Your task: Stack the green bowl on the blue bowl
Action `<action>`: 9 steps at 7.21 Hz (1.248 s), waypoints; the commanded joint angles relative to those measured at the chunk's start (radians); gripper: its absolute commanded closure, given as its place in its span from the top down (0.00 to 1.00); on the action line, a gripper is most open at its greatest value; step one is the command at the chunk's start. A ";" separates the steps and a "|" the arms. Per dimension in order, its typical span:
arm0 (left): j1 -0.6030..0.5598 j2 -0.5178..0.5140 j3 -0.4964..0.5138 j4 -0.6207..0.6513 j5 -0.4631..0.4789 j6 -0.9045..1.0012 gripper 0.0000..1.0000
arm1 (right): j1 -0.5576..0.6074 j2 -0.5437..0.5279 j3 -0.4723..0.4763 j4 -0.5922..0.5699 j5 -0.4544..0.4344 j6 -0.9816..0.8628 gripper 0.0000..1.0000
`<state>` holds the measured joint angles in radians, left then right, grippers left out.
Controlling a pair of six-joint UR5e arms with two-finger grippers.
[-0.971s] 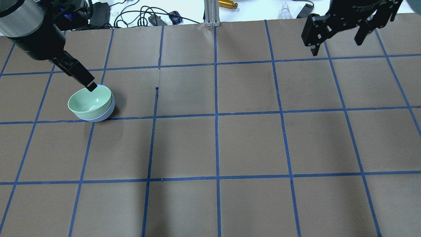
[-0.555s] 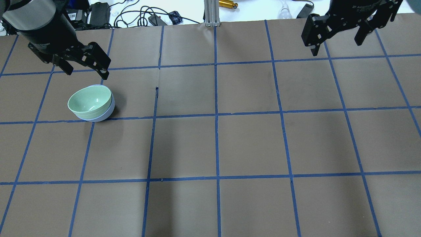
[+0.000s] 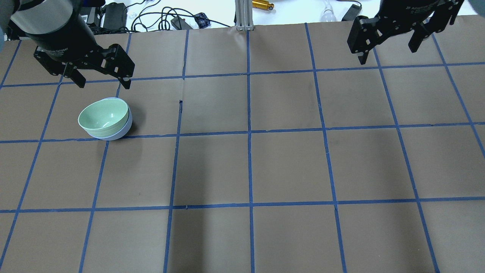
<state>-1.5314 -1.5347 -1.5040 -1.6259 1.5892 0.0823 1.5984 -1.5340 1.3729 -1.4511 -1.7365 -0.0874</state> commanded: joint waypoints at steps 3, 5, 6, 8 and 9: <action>0.005 0.015 -0.005 -0.003 -0.058 0.004 1.00 | -0.001 0.000 0.000 0.000 0.000 0.000 1.00; 0.002 0.015 -0.004 -0.002 -0.055 0.004 1.00 | -0.001 0.000 0.000 0.000 0.000 0.000 1.00; 0.004 0.015 -0.002 0.003 -0.055 0.004 1.00 | 0.000 0.000 0.000 0.000 0.000 0.000 1.00; 0.004 0.018 -0.001 0.001 -0.017 0.004 1.00 | -0.001 0.000 0.000 0.000 0.000 0.000 1.00; 0.004 0.018 -0.005 0.001 -0.020 0.004 1.00 | 0.000 0.000 0.000 0.000 0.000 0.000 1.00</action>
<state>-1.5280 -1.5178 -1.5064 -1.6241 1.5590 0.0859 1.5978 -1.5340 1.3729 -1.4511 -1.7365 -0.0874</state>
